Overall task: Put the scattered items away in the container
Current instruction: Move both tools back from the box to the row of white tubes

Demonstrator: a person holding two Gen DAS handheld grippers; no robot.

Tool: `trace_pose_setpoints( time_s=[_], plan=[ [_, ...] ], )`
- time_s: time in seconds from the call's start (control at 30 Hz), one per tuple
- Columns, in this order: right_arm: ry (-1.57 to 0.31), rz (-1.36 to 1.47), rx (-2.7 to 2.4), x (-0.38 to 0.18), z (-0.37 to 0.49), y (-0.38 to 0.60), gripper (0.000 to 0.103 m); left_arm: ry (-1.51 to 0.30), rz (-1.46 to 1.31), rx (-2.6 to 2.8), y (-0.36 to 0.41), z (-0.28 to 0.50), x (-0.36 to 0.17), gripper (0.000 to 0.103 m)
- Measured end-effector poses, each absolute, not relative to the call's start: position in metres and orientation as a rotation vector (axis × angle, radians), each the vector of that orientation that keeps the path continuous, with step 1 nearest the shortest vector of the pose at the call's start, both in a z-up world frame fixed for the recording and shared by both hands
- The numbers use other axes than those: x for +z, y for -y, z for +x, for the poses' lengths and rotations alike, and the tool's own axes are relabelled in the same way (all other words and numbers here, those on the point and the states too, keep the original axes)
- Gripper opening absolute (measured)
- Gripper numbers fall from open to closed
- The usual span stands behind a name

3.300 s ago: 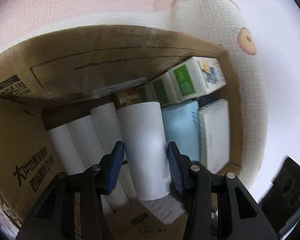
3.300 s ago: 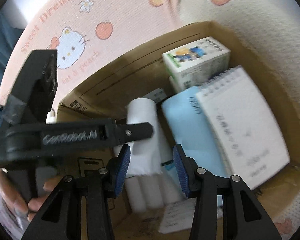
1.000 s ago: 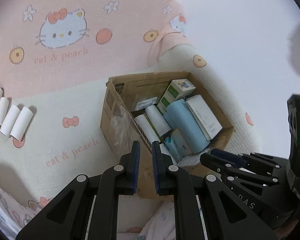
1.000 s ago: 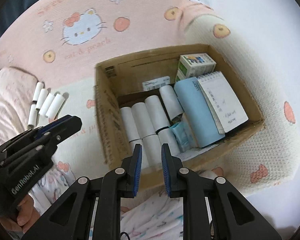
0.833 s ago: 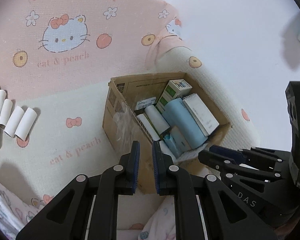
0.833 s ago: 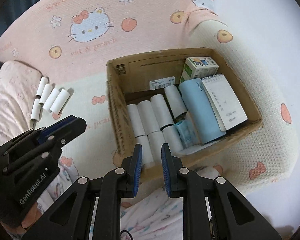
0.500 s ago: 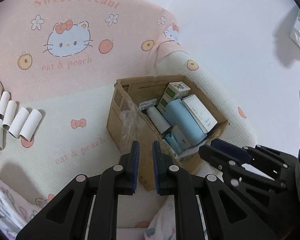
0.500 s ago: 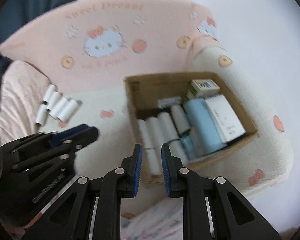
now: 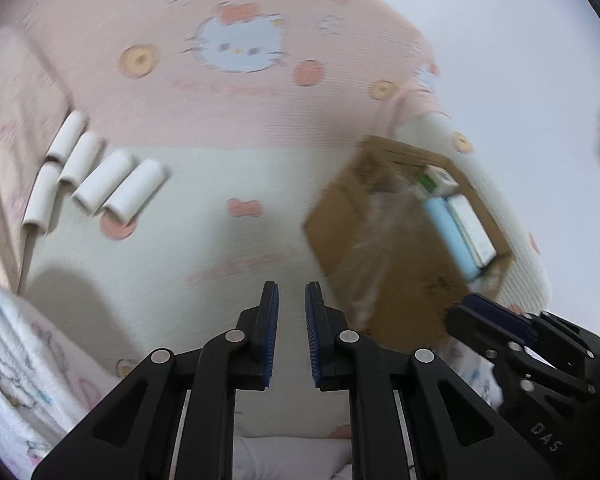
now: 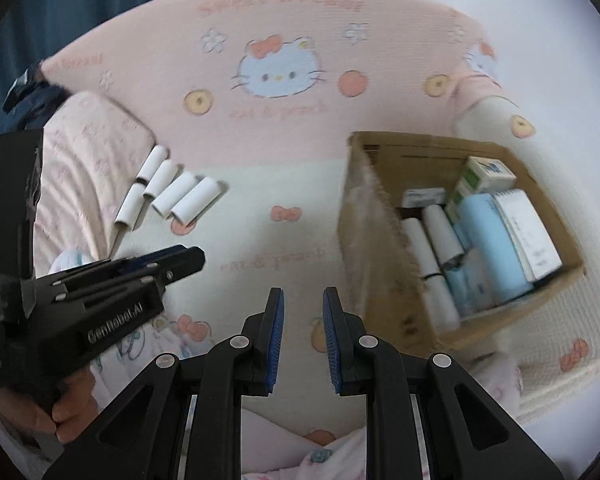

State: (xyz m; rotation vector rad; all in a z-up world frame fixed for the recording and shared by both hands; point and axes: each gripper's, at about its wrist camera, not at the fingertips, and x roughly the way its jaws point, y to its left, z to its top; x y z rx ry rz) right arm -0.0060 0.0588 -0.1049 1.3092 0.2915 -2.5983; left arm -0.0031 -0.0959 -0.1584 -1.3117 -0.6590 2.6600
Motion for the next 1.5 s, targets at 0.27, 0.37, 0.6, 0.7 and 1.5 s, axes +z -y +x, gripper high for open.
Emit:
trace_pose_setpoints(
  time_s=[0.27, 0.37, 0.6, 0.7, 1.5],
  plan=[
    [-0.428, 1.235, -2.544, -0.123, -0.016, -0.021, 0.016, 0.882, -1.389, 2.667, 0.164, -0.01, -0.205, 0.015],
    [-0.454, 1.199, -2.529, -0.13, -0.022, -0.011, 0.016, 0.888, -1.348, 2.682, 0.18, -0.013, -0.215, 0.015],
    [-0.546, 1.171, -2.469, -0.157, -0.039, 0.015, 0.016, 0.872, -1.265, 2.706, 0.208, -0.029, -0.233, 0.015],
    [-0.592, 1.162, -2.437, -0.172, -0.05, 0.028, 0.016, 0.937, -1.271, 2.689, 0.218, -0.04, -0.24, 0.015],
    [-0.05, 1.475, -2.215, -0.25, -0.178, 0.078, 0.048, 1.529, -1.26, 2.548, 0.307, -0.096, -0.289, 0.026]
  ],
)
